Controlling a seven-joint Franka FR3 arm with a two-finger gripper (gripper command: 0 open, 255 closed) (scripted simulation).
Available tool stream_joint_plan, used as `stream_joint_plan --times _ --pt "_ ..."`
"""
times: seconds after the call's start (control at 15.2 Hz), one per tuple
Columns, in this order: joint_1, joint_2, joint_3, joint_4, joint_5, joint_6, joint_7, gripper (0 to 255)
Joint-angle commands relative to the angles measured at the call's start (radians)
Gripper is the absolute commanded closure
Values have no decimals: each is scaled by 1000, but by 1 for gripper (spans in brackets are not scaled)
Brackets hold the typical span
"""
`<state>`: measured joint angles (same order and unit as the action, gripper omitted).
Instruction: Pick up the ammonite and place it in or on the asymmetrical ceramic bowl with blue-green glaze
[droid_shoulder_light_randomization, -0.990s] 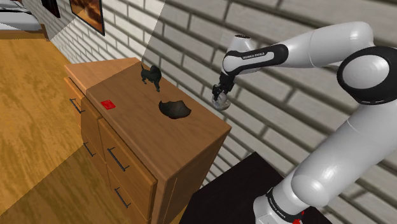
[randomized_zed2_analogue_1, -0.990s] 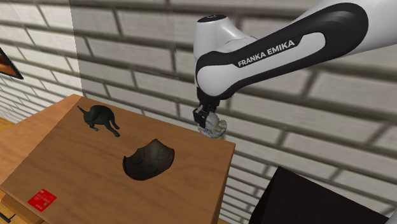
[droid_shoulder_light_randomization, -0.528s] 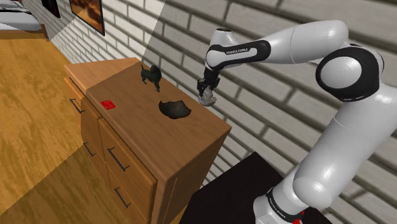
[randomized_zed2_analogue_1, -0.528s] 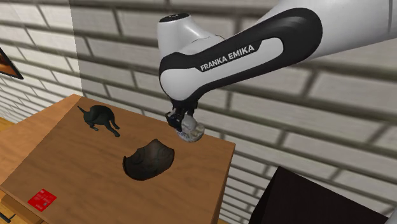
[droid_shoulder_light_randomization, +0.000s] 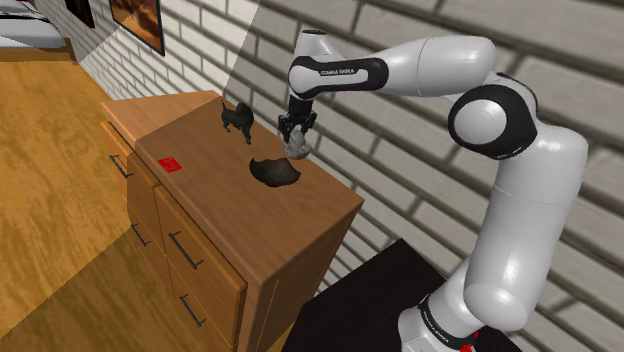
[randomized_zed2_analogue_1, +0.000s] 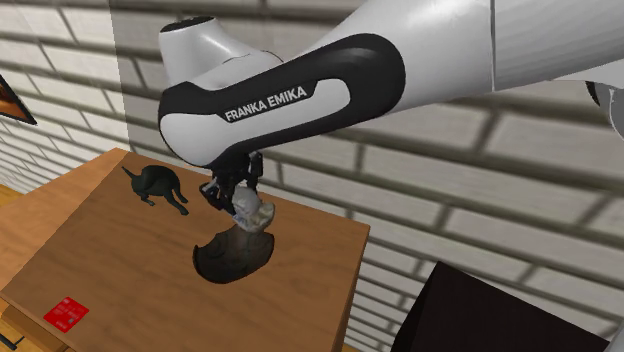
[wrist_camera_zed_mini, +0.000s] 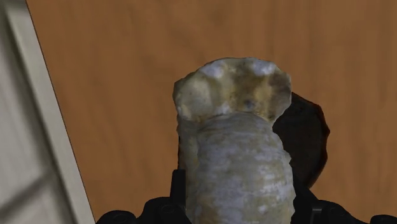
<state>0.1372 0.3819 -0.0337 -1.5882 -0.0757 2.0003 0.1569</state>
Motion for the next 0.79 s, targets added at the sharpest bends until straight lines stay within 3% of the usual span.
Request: stream_joint_plan --times 0.0,0.13,0.73 --pt "19 67 8 106 -1 -41 25 255" --pt "36 130 14 209 -2 -82 46 255" --pt "35 159 13 133 -5 23 54 255"
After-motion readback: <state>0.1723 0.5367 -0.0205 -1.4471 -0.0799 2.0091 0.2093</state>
